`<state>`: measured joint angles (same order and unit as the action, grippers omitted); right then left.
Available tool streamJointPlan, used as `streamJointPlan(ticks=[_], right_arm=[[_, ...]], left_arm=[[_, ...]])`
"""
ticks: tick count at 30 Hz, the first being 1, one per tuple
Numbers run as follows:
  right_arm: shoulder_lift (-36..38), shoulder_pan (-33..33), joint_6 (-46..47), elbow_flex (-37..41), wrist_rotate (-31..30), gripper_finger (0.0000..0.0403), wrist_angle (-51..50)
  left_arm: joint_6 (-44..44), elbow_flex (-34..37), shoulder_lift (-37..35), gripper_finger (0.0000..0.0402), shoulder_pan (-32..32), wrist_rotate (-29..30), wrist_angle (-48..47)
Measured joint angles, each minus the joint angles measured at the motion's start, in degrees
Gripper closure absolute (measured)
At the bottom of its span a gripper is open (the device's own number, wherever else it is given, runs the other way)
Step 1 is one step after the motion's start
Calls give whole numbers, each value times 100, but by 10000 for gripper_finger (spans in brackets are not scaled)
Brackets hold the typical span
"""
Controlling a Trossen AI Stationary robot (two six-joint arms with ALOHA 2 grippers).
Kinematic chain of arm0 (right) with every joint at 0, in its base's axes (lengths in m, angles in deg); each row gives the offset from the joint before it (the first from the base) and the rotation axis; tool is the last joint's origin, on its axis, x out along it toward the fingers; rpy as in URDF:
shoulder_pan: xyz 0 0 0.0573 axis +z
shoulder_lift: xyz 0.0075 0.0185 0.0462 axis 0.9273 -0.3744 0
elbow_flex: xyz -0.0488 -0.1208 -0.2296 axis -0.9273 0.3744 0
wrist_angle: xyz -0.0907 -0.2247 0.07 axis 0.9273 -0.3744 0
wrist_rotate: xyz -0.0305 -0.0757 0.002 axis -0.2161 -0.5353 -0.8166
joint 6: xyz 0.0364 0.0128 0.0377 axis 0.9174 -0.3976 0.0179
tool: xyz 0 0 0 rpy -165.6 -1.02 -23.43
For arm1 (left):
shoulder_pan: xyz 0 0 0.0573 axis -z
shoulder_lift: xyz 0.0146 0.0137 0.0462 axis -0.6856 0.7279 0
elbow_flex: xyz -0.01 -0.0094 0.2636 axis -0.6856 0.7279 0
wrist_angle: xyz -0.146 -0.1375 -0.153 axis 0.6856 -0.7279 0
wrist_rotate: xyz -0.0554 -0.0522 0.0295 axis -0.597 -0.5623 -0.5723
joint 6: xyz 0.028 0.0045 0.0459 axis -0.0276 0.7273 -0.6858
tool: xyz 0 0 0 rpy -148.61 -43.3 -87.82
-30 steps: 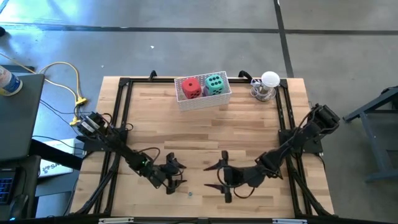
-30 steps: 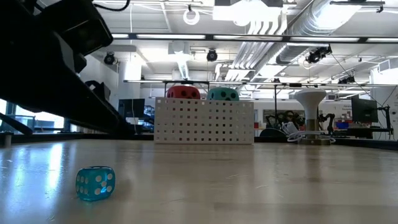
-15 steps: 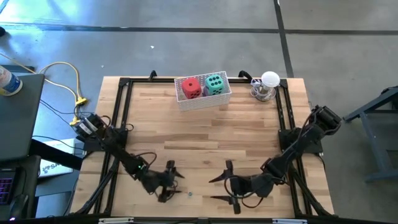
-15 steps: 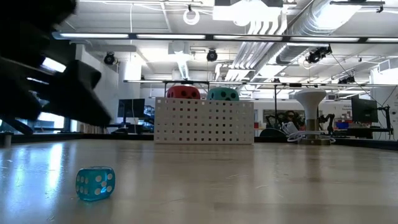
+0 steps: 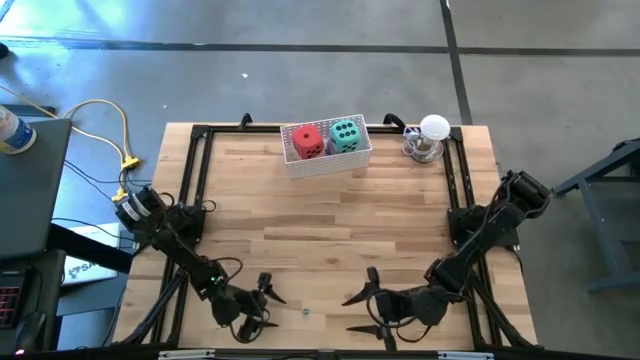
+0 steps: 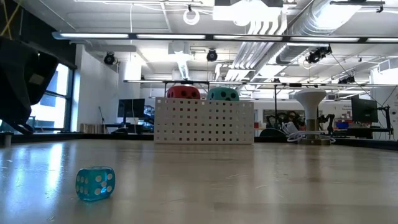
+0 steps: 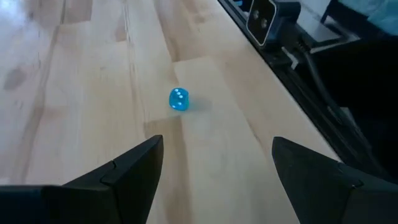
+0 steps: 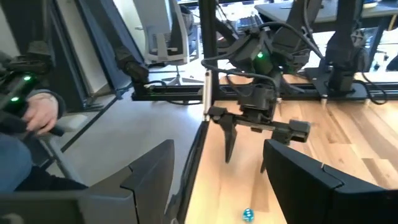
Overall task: Pick & Place Dice
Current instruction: Put the small light blue into the white bin
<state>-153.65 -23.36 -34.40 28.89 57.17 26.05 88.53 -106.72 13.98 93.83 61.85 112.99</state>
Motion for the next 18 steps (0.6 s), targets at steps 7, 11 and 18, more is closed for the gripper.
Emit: streamJointPlan(ticks=[7,11,18], right_arm=[[0,145,0,0,1,165,-33],[0,179,20,0,11,165,-33],[0,185,168,0,10,165,-42]], left_arm=[[636,0,11,108,26,0,40],[634,0,15,108,31,3,51],[-136,-1,623,108,-217,52,877]])
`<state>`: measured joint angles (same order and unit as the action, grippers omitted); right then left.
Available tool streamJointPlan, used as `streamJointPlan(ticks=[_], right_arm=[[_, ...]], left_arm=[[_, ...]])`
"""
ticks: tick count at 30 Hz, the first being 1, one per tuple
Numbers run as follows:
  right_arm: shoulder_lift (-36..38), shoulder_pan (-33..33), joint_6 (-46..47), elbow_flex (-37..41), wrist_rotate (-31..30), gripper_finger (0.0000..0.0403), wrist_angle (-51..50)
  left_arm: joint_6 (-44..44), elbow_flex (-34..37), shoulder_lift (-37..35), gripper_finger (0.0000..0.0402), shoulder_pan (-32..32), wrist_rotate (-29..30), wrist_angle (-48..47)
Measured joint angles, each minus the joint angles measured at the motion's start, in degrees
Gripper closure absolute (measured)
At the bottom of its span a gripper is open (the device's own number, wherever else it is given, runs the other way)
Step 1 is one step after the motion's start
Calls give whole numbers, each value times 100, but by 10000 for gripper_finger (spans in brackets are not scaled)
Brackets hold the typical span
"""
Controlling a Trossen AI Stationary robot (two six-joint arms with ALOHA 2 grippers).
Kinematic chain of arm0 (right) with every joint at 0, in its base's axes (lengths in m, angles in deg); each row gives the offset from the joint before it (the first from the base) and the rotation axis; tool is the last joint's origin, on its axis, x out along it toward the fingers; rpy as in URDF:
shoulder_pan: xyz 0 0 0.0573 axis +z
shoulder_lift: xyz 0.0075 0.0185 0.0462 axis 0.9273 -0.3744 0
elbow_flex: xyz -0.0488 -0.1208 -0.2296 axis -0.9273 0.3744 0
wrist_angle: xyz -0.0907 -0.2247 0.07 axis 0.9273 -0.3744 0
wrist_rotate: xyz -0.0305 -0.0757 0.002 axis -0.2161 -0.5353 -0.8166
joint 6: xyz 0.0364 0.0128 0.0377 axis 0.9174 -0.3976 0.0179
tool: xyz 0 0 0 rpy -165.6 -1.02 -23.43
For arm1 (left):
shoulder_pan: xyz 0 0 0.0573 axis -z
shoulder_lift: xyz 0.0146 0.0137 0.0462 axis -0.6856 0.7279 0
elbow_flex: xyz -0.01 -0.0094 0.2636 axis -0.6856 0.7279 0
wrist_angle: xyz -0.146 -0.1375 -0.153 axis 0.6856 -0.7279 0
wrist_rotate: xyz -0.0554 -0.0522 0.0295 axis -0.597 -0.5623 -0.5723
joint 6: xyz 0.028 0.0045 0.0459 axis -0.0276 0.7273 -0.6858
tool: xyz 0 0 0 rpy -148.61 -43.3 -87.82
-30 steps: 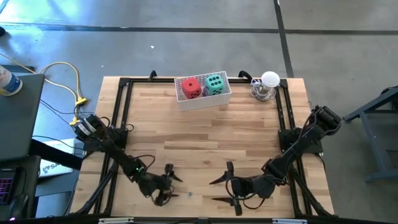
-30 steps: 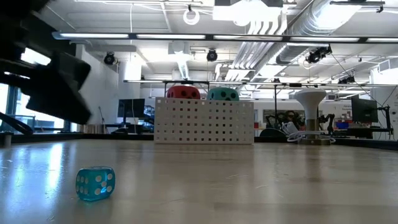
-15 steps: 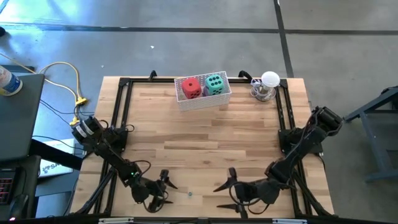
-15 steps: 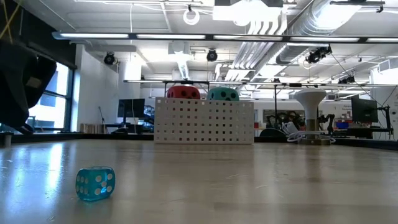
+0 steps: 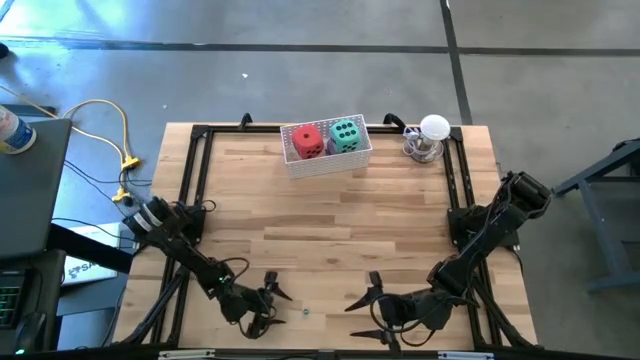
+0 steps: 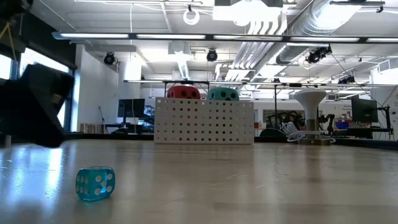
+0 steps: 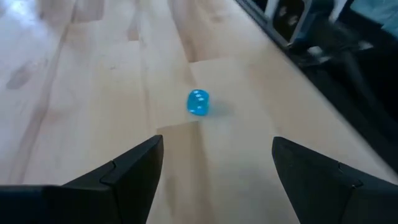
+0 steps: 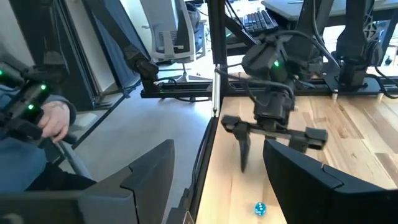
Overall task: Pick & Place Dice
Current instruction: Put the small light blue into the white bin
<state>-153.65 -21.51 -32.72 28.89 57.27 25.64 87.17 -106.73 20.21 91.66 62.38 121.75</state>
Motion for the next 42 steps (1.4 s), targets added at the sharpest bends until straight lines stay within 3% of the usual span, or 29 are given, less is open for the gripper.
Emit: streamJointPlan(ticks=[15,22,32,42], right_arm=[[-533,-15,280,2,-62,165,323],[-579,-11,398,2,-62,165,499],[-579,-37,385,2,-59,165,525],[-577,-39,383,2,-59,165,482]], left_arm=[[-449,-181,1117,108,-521,-284,1474],[-907,-434,1258,108,-617,-282,1471],[-575,-517,1253,110,-956,-704,1219],[-566,-519,1255,183,-943,-518,1136]])
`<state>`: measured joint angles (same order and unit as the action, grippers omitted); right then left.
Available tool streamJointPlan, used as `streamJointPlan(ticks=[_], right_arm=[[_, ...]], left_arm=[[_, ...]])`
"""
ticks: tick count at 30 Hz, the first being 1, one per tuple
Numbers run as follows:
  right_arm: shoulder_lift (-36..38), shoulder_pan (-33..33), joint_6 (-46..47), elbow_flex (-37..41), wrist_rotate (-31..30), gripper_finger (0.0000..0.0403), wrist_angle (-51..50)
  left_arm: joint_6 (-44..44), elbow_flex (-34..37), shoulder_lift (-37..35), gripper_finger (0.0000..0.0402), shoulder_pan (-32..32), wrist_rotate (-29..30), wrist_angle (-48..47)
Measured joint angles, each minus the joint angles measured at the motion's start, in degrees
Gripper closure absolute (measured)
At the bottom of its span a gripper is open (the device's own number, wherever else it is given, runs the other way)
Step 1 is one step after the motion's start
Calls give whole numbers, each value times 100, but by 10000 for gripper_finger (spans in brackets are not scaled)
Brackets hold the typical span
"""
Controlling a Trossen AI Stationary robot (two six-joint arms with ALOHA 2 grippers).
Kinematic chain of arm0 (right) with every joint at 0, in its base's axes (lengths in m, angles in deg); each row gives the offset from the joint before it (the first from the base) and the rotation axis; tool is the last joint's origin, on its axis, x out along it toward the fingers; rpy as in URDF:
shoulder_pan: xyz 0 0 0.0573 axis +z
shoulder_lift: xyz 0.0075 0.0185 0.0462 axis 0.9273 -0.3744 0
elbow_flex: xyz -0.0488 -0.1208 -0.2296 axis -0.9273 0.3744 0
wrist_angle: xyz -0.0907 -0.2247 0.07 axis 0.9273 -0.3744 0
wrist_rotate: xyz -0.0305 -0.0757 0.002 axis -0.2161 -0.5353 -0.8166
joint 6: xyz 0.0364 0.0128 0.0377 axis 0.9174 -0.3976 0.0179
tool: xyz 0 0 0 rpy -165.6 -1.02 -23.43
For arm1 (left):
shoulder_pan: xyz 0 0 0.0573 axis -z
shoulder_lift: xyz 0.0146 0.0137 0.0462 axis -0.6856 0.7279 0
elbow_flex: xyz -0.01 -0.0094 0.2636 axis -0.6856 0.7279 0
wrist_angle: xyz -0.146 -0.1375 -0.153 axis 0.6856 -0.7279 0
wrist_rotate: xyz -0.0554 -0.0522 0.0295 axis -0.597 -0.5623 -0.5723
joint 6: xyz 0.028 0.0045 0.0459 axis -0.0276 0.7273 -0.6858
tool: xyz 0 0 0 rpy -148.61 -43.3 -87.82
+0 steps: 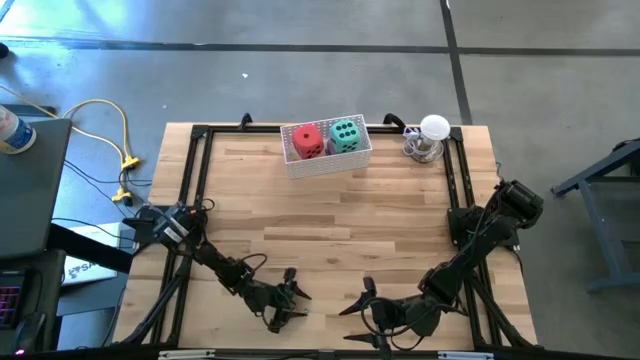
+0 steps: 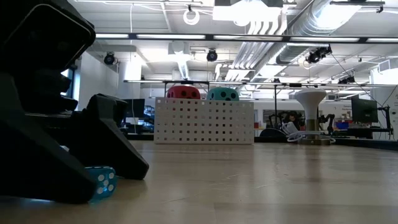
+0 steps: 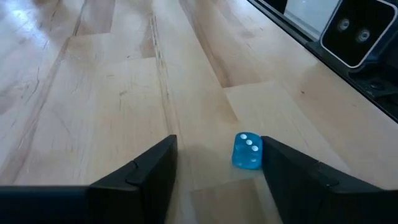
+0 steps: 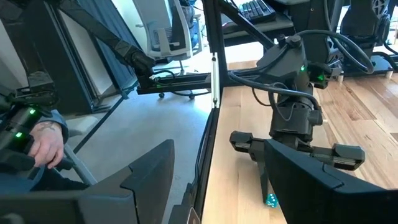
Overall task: Pick & Place Dice
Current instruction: Put the small light blue into the white bin
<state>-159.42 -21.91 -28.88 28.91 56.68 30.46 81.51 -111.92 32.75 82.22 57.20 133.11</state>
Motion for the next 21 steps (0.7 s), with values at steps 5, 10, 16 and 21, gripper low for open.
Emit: streamJointPlan(ticks=[5,10,16,21], right_arm=[[0,-4,-85,0,0,165,-18],[0,-4,-149,0,0,165,-18],[7,-9,-149,0,1,165,-84],[9,-9,-100,0,0,165,-182]], left_arm=[[8,4,3,217,2,33,-16],[6,4,5,248,7,37,-31],[1,7,7,287,7,37,-36],[-5,11,7,320,7,37,-36]])
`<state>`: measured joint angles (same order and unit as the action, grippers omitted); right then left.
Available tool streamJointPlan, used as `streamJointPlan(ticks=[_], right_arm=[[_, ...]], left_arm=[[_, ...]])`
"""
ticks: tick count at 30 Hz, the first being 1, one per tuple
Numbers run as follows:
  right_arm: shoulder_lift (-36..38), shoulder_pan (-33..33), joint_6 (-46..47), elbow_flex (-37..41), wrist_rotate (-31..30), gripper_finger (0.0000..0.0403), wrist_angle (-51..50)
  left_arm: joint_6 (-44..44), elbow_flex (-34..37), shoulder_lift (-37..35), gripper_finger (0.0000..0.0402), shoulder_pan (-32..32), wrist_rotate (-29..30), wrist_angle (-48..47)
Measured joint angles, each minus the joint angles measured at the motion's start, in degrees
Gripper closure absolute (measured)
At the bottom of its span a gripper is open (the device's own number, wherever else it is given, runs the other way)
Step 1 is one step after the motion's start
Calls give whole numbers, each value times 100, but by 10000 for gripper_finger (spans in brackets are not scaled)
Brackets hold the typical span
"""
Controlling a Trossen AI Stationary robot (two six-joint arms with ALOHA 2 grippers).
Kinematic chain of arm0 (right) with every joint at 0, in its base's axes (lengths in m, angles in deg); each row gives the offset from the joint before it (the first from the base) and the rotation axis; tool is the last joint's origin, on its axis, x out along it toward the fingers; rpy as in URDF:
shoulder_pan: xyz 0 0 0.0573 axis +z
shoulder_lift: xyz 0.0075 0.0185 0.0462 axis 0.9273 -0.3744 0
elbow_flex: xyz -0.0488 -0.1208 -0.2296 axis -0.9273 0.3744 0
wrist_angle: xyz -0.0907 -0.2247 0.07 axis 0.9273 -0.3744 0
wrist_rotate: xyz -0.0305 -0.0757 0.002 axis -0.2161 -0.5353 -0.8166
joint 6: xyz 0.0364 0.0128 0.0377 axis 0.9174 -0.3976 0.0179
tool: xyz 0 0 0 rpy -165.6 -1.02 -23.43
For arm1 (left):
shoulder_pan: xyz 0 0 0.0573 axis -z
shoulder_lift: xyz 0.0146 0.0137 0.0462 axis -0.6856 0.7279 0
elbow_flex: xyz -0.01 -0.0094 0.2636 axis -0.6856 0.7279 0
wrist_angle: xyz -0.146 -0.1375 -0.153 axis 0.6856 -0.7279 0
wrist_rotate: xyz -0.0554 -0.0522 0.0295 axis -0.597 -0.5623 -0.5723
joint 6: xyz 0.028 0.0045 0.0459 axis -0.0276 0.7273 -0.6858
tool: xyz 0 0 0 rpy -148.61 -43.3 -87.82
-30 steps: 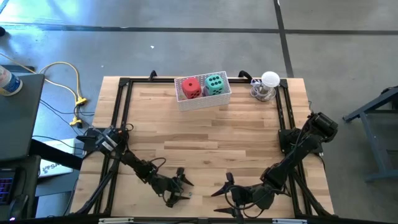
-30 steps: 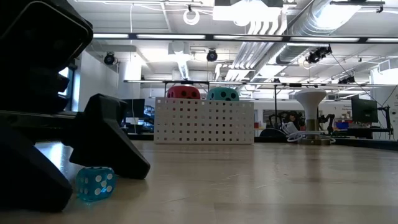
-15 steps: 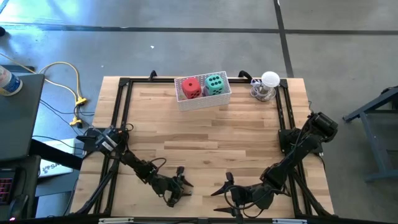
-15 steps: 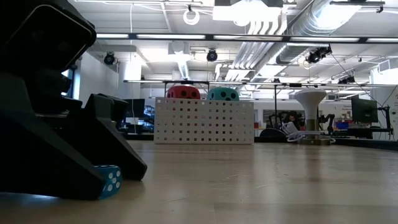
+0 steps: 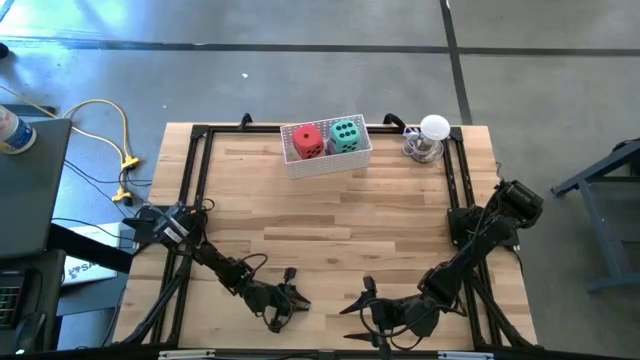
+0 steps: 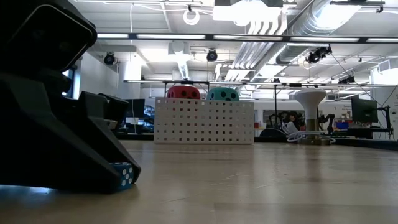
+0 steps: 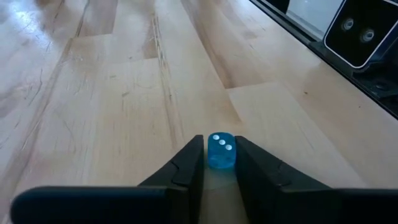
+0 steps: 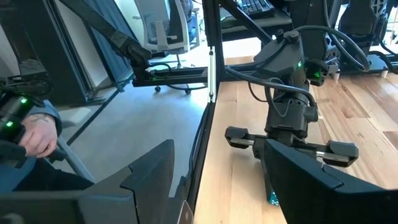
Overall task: Pick & Place Dice
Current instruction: Put the small light blue into the white bin
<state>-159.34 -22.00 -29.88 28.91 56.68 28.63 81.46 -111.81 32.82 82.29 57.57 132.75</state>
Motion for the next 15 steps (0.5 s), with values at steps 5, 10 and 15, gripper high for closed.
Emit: streamJointPlan(ticks=[5,10,15], right_arm=[[0,0,170,0,0,165,3],[0,0,361,0,0,165,6],[0,0,445,0,0,165,25]], left_arm=[[285,0,0,354,-41,-2,7],[985,2,-2,357,-173,-124,17],[1087,20,-241,357,-374,-286,-158]])
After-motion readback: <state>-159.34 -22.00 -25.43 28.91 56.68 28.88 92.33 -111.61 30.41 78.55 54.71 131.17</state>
